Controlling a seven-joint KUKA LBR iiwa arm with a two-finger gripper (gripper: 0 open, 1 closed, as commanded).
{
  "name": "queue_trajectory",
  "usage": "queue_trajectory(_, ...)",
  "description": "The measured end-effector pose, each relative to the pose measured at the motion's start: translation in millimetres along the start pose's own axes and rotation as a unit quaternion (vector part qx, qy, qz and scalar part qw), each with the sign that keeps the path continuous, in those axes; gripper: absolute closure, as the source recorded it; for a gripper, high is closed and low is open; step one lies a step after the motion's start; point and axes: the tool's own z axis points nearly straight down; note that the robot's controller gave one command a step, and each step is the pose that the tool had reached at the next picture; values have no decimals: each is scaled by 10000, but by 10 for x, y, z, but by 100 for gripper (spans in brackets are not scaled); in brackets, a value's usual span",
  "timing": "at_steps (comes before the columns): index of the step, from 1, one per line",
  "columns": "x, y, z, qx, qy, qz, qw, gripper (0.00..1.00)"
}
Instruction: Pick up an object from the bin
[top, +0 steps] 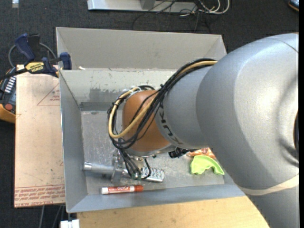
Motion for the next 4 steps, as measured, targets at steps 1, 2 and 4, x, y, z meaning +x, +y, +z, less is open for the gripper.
queue_trajectory(1,0,0,0,0,0,-1,10000,100)
queue_trajectory(2,19,-9,-70,15,29,0,10000,100)
queue_trajectory(4,10,-4,-316,4,12,3,10000,100)
